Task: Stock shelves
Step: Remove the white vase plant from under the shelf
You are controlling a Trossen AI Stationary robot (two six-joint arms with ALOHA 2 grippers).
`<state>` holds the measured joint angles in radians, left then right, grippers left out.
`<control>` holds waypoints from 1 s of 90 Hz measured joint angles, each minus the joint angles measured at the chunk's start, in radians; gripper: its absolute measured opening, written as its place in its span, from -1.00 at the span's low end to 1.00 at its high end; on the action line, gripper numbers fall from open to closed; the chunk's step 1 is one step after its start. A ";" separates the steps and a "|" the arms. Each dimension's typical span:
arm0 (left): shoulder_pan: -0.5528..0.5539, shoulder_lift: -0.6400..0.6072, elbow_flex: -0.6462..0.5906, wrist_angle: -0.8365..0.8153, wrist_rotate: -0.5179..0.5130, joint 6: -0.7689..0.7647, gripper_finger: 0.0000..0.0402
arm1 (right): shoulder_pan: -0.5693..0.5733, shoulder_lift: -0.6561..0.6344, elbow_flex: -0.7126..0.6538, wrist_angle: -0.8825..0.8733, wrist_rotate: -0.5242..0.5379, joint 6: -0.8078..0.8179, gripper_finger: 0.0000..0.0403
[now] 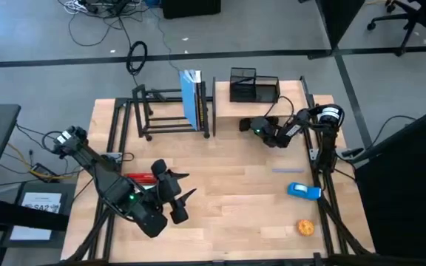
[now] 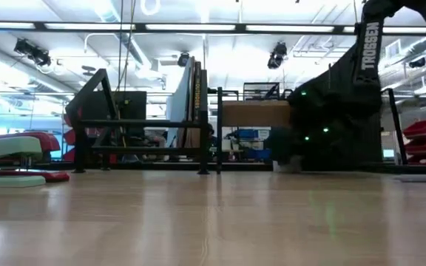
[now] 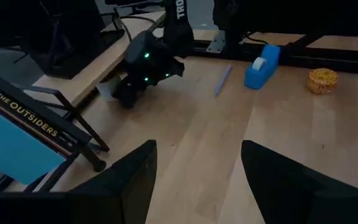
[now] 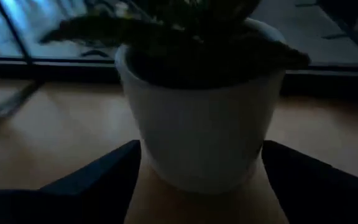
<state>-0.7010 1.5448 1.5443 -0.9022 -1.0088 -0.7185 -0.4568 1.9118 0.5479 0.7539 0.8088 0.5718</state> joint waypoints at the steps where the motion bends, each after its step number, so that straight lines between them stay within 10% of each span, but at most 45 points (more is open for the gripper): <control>1: 0.000 0.000 0.000 0.001 0.000 0.000 0.06 | 0.000 0.000 0.007 -0.018 0.002 0.003 0.52; 90: 0.001 0.000 0.000 0.019 0.001 0.019 0.06 | -0.011 0.000 0.090 -0.244 0.014 0.194 0.34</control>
<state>-0.7002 1.5448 1.5440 -0.8830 -1.0080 -0.6994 -0.4678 1.9114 0.6380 0.5098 0.8231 0.7662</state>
